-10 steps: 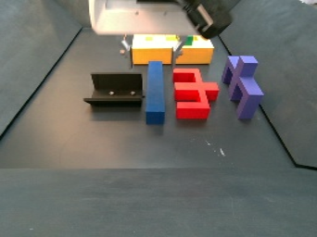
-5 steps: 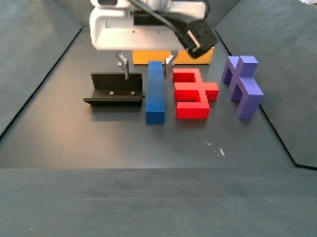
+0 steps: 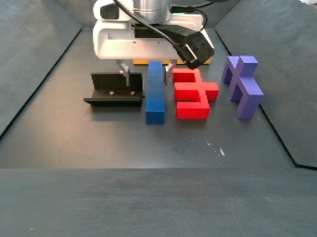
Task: Pick up the blue object. Move up. Move to above the board. Insert the blue object.
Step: Pick up the blue object.
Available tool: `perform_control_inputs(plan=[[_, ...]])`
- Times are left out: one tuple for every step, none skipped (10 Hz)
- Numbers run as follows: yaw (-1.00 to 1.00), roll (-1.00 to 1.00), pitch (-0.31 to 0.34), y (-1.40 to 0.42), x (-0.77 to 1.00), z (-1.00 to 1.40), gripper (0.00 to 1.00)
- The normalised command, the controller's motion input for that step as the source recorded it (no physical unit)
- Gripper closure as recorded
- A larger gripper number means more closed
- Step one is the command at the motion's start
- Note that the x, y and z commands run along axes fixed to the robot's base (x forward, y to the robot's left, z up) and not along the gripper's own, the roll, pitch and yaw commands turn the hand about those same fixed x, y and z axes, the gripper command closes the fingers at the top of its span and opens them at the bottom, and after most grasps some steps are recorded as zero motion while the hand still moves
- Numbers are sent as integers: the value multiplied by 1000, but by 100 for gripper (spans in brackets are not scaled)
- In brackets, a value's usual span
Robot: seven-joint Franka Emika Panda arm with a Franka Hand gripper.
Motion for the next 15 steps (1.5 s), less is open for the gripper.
perform_control_inputs(plan=[[-23, 59, 0, 0, 0, -114, 0], [-40, 57, 0, 0, 0, -149, 0], [-69, 76, 0, 0, 0, -180, 0], [-54, 69, 0, 0, 0, -157, 0], [-71, 74, 0, 0, 0, -137, 0], [-74, 77, 0, 0, 0, -109, 0], [-57, 66, 0, 0, 0, -71, 0], [-31, 64, 0, -9, 0, -43, 0], [0, 74, 10, -20, 0, 0, 0], [0, 0, 0, 0, 0, 0, 0], [0, 0, 0, 0, 0, 0, 100], [0, 0, 0, 0, 0, 0, 100], [0, 0, 0, 0, 0, 0, 100], [0, 0, 0, 0, 0, 0, 100], [0, 0, 0, 0, 0, 0, 100]])
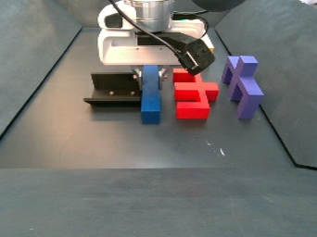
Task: Pick up the blue object. Move up. Move to above the board. Insert the blue object.
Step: Pick up the blue object, then move up.
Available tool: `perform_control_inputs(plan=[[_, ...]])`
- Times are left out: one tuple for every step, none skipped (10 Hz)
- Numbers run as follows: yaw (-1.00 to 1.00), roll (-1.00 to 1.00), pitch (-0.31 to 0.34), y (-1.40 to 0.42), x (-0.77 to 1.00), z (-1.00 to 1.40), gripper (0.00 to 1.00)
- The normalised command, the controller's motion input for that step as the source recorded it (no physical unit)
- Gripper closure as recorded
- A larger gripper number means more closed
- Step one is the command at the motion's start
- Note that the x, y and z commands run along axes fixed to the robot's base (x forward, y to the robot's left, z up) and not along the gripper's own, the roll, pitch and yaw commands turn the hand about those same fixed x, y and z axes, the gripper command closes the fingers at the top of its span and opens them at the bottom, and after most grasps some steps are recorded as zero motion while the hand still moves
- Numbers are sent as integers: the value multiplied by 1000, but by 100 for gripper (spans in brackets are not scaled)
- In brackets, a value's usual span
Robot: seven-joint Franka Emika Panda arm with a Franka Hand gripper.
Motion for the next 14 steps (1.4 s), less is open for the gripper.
perform_control_inputs(plan=[[0, 0, 0, 0, 0, 0, 100], [0, 0, 0, 0, 0, 0, 100], [0, 0, 0, 0, 0, 0, 100], [0, 0, 0, 0, 0, 0, 100], [0, 0, 0, 0, 0, 0, 100], [0, 0, 0, 0, 0, 0, 100], [0, 0, 0, 0, 0, 0, 100], [0, 0, 0, 0, 0, 0, 100], [0, 0, 0, 0, 0, 0, 100], [0, 0, 0, 0, 0, 0, 100], [0, 0, 0, 0, 0, 0, 100], [0, 0, 0, 0, 0, 833, 100], [25, 10, 46, 90, -42, 850, 100], [23, 3, 69, 80, -46, 692, 100]])
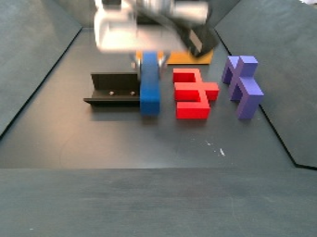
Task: Pick up the blue object. Move up. Move to above the board. Insert the blue object.
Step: Move up, then move to above the board.
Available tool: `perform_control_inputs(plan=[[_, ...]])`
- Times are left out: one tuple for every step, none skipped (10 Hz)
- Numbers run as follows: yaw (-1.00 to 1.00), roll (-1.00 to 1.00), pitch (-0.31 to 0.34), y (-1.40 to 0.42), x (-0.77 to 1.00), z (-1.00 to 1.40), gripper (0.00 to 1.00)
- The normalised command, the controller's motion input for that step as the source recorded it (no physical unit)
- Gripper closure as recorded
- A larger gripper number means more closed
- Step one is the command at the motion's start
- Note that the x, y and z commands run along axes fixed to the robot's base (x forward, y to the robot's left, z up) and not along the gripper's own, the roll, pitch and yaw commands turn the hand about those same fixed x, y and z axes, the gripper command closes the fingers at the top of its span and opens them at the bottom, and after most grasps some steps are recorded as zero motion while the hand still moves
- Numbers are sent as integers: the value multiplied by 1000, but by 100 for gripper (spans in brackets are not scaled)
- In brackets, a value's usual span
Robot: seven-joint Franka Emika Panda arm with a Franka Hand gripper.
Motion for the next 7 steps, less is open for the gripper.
perform_control_inputs(plan=[[6, -3, 51, 33, -19, 253, 100], [0, 0, 0, 0, 0, 1400, 100], [0, -4, 20, -7, -16, 1400, 100], [0, -3, 25, -7, -34, 1400, 100], [-4, 1, 8, -5, 4, 1400, 100], [-1, 0, 26, -4, 15, 1400, 100], [-4, -2, 56, -7, 1, 1400, 100]])
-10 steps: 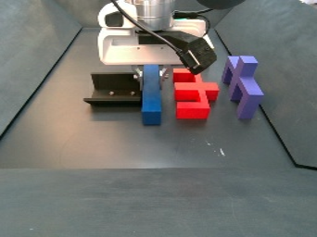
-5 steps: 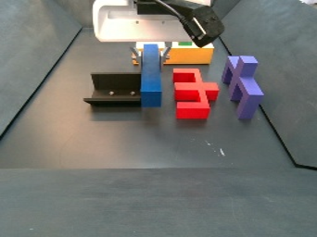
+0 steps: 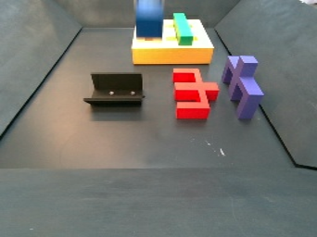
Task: Pick up the blue object. Move up. Move to above the board. Insert the blue object.
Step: Move to above the board, then insert the blue object.
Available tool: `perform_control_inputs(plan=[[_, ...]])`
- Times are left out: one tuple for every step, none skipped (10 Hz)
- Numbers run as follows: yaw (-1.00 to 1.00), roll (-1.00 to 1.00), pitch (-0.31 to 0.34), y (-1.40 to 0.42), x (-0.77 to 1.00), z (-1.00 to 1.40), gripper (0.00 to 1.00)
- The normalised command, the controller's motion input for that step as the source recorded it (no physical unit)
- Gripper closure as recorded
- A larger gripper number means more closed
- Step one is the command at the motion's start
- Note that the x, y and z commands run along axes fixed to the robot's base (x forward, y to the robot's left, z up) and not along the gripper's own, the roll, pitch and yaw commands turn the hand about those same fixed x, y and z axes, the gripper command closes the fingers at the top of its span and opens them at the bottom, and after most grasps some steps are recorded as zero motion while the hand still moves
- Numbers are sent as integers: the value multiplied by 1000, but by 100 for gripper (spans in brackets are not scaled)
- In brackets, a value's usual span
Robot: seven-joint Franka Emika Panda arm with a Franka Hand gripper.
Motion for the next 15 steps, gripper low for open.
perform_control_inputs(plan=[[-3, 0, 51, 0, 18, 980, 100], [-5, 0, 55, 2, 44, 425, 100], [-4, 0, 56, 4, 58, 270, 100], [-3, -2, 72, 2, 36, 181, 100], [-224, 38, 344, -1400, -322, 232, 100], [-189, 62, 295, -1400, -323, 216, 100], [-94, 73, 192, -1400, -327, 221, 100], [-57, 24, 119, -1400, -323, 212, 100], [-21, 9, 63, -1400, -320, 219, 100], [-8, 4, 40, -1400, -324, 235, 100], [-3, 0, 33, -1400, -315, 248, 100], [5, 9, 41, -918, -189, 168, 100], [5, 1, 62, -520, -85, 115, 100], [8, -2, 87, -236, -18, 71, 100], [0, 0, -9, 0, 0, -86, 100]])
